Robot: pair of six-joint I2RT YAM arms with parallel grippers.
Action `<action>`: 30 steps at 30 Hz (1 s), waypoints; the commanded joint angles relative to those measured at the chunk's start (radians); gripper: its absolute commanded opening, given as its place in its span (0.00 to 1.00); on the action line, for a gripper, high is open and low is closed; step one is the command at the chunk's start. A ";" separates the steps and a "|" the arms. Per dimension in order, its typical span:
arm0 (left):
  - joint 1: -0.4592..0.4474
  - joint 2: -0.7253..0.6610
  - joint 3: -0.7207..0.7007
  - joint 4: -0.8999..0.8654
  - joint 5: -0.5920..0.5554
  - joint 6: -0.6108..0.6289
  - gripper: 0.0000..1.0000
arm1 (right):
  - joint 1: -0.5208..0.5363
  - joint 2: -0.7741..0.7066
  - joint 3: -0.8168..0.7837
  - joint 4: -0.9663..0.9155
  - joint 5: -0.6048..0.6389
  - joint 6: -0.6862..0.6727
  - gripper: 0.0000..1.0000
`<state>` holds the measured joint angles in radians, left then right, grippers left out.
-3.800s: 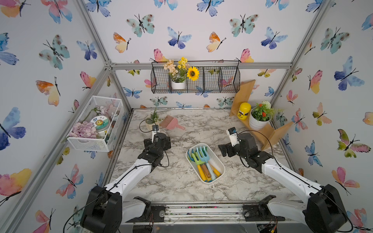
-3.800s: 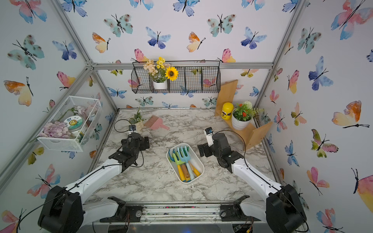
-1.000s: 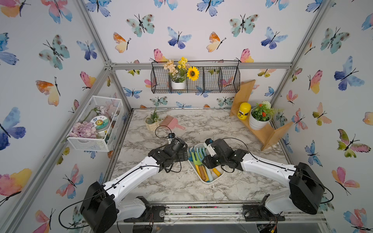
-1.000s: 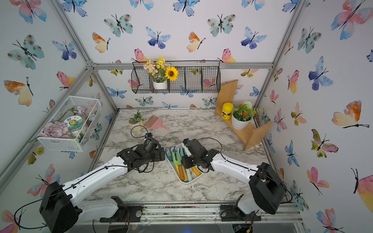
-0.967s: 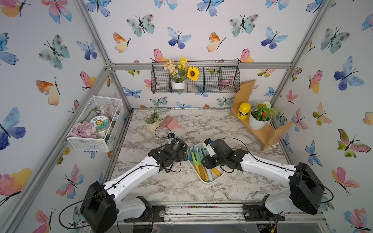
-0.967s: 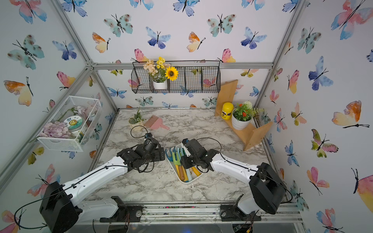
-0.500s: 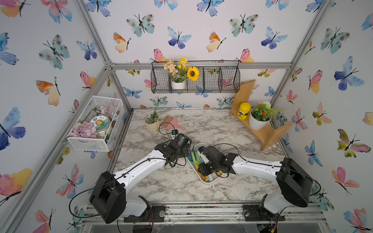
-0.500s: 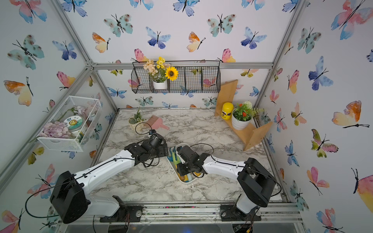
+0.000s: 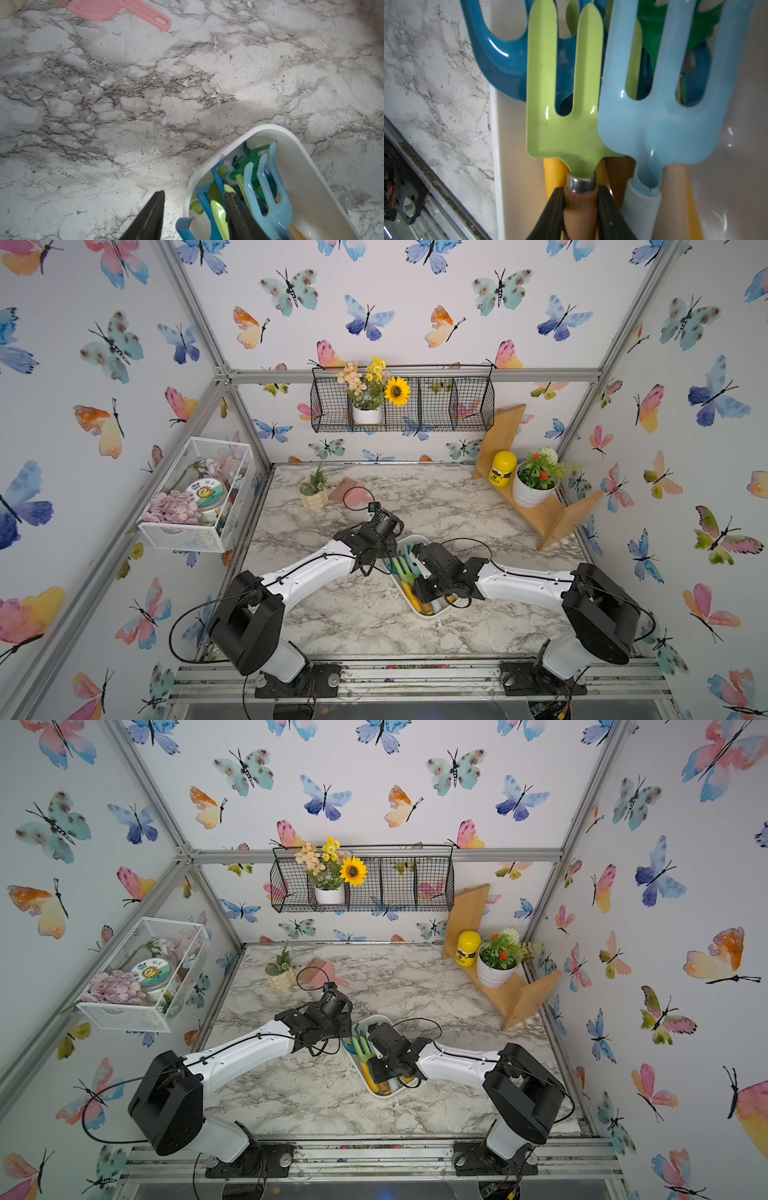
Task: Take the hand rake out of the storage box
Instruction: Pick up the rake from the storage box.
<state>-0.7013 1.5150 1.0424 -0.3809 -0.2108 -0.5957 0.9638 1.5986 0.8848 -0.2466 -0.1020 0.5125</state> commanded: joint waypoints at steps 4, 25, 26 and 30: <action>0.002 0.030 -0.020 0.049 0.109 0.037 0.40 | 0.007 -0.056 0.012 -0.077 0.062 -0.009 0.19; -0.044 0.150 0.032 -0.002 0.124 0.026 0.50 | -0.013 -0.178 0.152 -0.298 0.100 -0.102 0.12; -0.044 0.149 0.037 -0.010 0.109 0.028 0.53 | -0.016 -0.180 0.157 -0.308 0.107 -0.101 0.12; -0.021 0.114 0.085 -0.050 0.071 0.041 0.65 | -0.026 -0.171 0.164 -0.332 0.124 -0.123 0.12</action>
<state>-0.7357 1.6512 1.0855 -0.3664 -0.0967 -0.5644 0.9524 1.4422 1.0168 -0.5533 -0.0441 0.4129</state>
